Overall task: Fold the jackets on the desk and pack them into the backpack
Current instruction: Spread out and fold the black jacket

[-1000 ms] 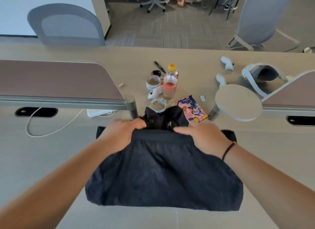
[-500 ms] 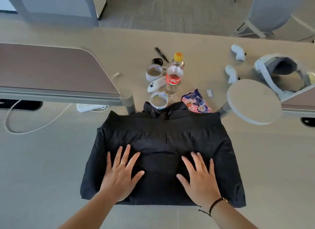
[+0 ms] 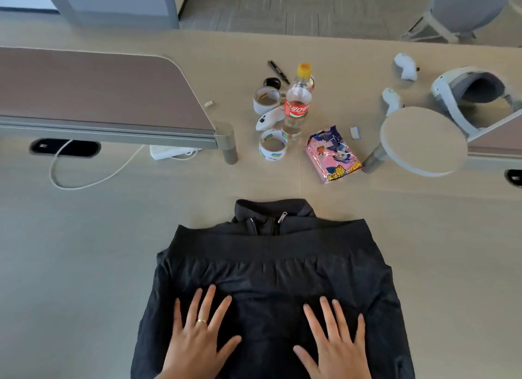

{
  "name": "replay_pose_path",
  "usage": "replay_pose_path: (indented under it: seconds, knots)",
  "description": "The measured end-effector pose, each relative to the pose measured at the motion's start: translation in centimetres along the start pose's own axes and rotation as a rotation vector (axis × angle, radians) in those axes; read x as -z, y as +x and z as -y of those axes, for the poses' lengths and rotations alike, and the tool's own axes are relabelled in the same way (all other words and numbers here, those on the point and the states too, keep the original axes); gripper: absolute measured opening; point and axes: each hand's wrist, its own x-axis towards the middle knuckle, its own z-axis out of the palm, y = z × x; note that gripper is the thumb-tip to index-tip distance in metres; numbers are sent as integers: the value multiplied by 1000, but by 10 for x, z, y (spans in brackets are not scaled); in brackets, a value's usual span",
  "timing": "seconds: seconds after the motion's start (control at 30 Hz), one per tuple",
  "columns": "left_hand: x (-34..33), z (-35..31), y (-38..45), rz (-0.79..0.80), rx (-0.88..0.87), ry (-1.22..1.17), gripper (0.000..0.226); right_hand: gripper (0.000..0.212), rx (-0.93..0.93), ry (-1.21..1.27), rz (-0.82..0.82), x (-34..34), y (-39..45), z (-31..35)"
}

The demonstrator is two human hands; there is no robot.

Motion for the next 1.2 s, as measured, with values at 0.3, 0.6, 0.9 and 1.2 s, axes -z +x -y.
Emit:
replay_pose_path:
  seconds: [0.3,0.6,0.9,1.2]
  knots:
    - [68,20,75,-236,20,-31,58,54,-17,91,-141,58,53,-5]
    - [116,72,146,158,129,-48,69,57,-66,19,218,113,162,-60]
    - [112,66,157,109,97,-97,41,32,71,89,266,125,187,-56]
    - [124,35,179,122,-96,-245,23,24,159,193,172,132,191,-57]
